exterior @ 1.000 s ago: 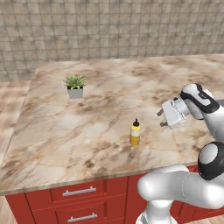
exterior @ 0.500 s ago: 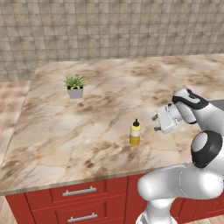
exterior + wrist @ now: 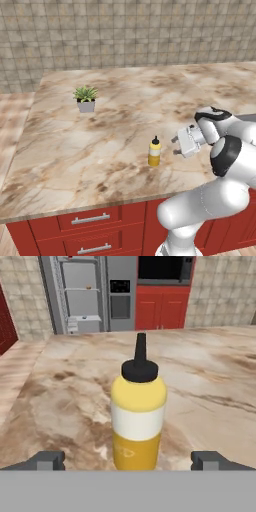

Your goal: Place the ketchup and mustard from the counter to the top shelf of the fridge. If the existing items in the fridge are on the top shelf, move them to other shelves.

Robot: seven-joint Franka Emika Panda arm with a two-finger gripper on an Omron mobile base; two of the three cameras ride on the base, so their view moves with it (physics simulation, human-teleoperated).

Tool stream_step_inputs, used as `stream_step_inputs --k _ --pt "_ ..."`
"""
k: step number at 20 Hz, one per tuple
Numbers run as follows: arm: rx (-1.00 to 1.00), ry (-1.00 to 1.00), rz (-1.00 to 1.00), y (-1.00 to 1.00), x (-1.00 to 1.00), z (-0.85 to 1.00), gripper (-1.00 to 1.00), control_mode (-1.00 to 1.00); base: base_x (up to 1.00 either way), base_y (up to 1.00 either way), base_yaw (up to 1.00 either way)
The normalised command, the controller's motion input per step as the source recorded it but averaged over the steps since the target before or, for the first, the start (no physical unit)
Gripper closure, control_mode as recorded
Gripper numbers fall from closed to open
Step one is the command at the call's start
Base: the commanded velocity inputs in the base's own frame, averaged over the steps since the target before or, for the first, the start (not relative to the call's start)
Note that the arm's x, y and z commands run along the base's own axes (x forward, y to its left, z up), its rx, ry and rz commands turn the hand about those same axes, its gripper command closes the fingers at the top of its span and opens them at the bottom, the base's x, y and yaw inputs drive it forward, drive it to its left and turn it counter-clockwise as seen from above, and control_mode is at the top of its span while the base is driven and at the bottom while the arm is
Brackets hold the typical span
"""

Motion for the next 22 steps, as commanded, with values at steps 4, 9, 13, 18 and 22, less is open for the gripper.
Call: stream_step_inputs --k 4,9,13,18,22 --pt "0.04 0.07 0.02 0.17 0.00 -0.09 -1.00 -1.00 0.00 0.00 0.00" --pt "0.03 0.07 0.01 0.20 0.00 -0.03 -1.00 -1.00 0.00 0.00 0.00" --pt "0.01 0.05 0.02 0.14 0.00 -0.06 -1.00 -1.00 0.00 0.00 0.00" --pt "0.00 0.01 0.02 0.21 0.00 -0.08 -1.00 -1.00 0.00 0.00 0.00" --pt "0.01 0.00 0.01 0.21 0.01 -0.13 -1.00 -1.00 0.00 0.00 0.00"
